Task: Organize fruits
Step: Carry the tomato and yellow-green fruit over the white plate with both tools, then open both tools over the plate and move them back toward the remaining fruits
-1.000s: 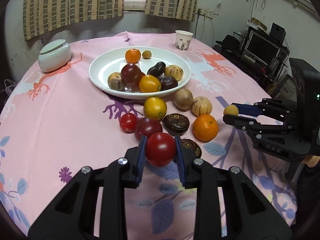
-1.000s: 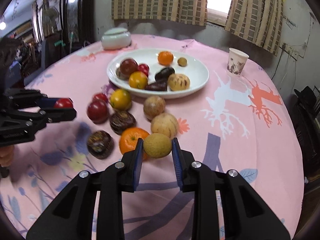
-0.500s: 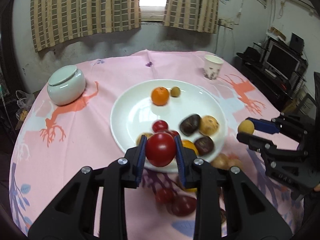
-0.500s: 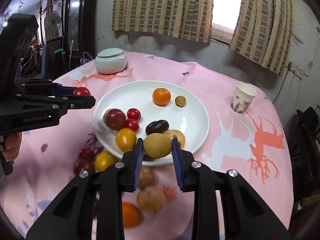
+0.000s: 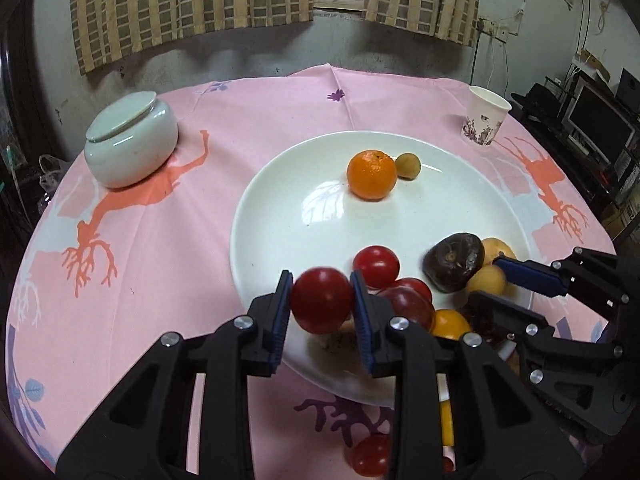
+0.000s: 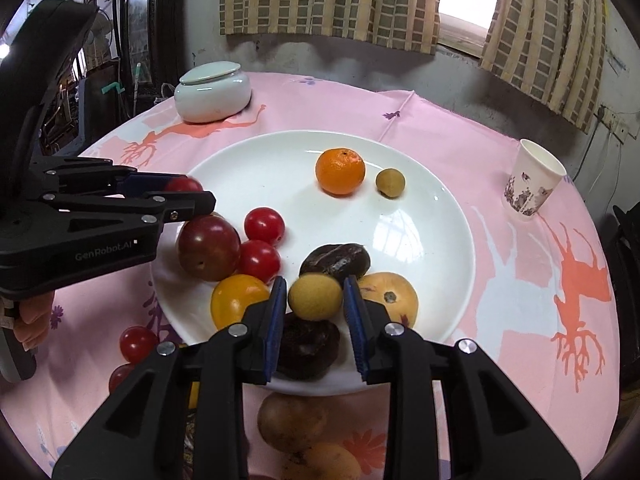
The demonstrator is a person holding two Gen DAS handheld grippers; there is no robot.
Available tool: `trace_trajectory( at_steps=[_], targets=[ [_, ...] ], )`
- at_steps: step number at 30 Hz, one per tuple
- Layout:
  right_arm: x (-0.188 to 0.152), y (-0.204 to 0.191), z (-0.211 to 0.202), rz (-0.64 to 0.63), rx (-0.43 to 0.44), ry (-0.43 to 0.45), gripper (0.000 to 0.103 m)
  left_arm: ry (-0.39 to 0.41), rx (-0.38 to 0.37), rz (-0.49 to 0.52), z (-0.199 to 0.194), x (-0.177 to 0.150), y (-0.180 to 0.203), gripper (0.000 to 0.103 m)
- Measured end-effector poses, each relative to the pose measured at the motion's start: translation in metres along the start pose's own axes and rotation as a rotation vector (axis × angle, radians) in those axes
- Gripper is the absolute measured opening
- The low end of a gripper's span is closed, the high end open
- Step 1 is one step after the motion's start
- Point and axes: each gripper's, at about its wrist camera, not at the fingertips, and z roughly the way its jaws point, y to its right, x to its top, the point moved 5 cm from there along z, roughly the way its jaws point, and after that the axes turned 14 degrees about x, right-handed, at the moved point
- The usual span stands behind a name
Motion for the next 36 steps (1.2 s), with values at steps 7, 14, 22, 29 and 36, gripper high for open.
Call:
trace_trajectory(
  at_steps=[7, 14, 22, 29, 36],
  targets=[
    [-0.007, -0.002, -0.028, 0.041, 0.021, 0.038, 0.035, 0.036, 0.004, -0.032, -0.026, -0.005, -0.008, 0.059],
    [-0.04, -0.007, -0.079, 0.066, 0.027, 0.09, 0.061, 0.125, 0.036, -0.048, -0.074, -0.028, -0.019, 0.078],
    [-0.093, -0.013, -0.098, 0.136, 0.077, 0.035, 0.061, 0.151, 0.043, 0.06, -0.104, -0.07, 0.005, 0.086],
    [-0.113, -0.015, -0.098, 0.186, 0.11, 0.041, 0.067, 0.124, 0.018, 0.067, -0.107, -0.097, 0.017, 0.088],
    [-0.118, -0.012, -0.098, 0.225, 0.161, 0.038, 0.074, 0.077, -0.012, 0.073, -0.092, -0.113, 0.026, 0.087]
  ],
)
